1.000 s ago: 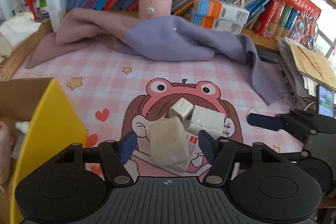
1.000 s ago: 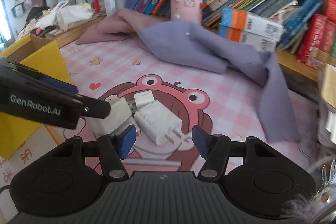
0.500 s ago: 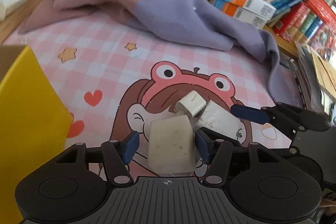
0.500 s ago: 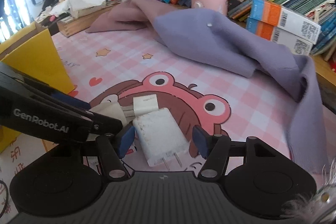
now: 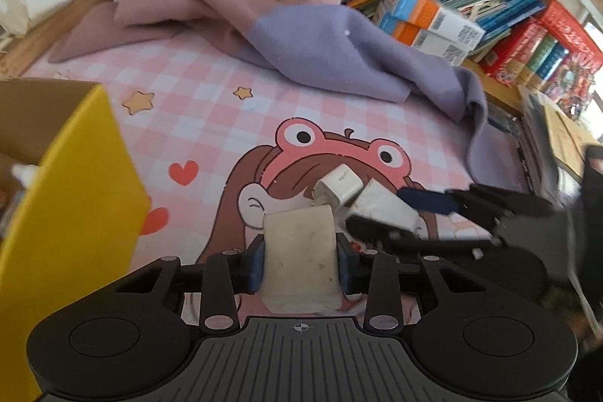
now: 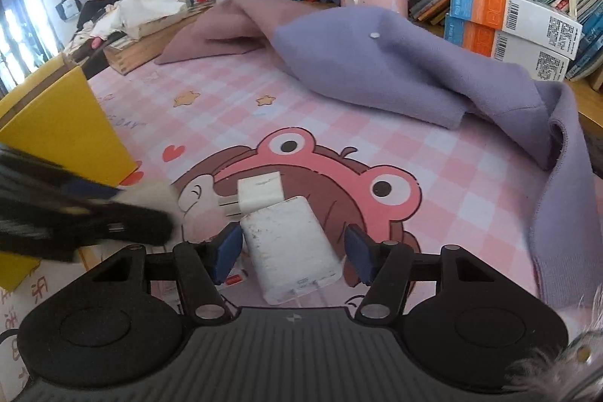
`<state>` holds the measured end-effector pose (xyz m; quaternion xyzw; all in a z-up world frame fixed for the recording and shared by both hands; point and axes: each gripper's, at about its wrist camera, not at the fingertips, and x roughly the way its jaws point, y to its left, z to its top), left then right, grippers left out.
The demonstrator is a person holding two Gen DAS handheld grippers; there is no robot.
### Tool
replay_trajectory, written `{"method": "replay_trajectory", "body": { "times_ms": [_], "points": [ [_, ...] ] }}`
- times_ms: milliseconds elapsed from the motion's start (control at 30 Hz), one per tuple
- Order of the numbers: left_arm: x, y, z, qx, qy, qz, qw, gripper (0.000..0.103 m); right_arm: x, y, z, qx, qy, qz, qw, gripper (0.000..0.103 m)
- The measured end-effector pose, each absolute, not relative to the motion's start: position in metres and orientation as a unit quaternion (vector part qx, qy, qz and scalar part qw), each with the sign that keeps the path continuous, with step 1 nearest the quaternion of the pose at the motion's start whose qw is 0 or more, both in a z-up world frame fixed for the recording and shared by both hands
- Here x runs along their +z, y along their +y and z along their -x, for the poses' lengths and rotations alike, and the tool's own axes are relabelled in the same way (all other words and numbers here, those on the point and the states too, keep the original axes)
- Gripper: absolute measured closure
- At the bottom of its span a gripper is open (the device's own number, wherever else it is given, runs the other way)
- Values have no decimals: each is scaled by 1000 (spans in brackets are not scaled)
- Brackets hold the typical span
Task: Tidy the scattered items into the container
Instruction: 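Grasp the white charger with the right tool while the left tool holds its charger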
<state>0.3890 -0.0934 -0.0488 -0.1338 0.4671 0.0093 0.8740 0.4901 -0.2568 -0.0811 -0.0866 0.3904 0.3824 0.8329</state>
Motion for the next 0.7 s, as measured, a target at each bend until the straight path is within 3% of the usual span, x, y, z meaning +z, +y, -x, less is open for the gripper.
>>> {"method": "replay_trajectory", "body": {
  "times_ms": [200,700],
  "points": [
    [-37,-86,-364,16,458,154,875,68,-84,-245,-489,369,386,129,835,61],
    [-9,-91,-320,-1,418,145,897,70,-60,-261,-445,349,372,146,848,62]
  ]
}}
